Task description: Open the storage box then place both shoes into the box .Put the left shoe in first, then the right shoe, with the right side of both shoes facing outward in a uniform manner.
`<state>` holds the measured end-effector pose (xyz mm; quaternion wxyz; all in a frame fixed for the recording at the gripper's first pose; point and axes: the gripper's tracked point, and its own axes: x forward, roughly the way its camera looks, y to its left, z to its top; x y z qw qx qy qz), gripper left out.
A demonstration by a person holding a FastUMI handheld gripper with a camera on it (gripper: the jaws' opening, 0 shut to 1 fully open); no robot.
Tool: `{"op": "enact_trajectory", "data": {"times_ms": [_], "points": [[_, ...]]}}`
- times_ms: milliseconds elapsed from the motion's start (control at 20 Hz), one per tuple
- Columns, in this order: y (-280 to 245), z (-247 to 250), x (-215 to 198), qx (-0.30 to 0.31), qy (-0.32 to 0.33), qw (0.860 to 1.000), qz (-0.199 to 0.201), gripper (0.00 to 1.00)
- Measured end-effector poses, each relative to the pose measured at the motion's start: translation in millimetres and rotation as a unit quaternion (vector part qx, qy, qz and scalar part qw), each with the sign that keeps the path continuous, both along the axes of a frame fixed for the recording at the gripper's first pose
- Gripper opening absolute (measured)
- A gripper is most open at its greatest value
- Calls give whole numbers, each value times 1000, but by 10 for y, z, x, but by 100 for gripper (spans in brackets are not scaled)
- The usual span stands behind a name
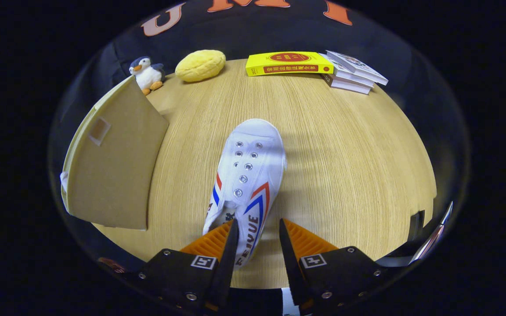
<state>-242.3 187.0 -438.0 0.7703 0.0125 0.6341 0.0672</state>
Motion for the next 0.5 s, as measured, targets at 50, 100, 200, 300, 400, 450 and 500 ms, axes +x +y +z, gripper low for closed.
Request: {"op": "enact_trajectory", "data": {"times_ms": [50,100,200,300,400,450,500], "points": [[25,-11,-2,-1,0,1000,2,55],[55,-26,17,4,1,1000,5,56],[14,4,132,-4,-24,1000,-2,53],[10,-26,106,-11,-26,1000,-1,44],[20,-19,113,-16,-41,999,5,37],[-25,26,157,-30,-60,998,-1,29],[-84,67,210,-46,-77,996,-7,24]]}}
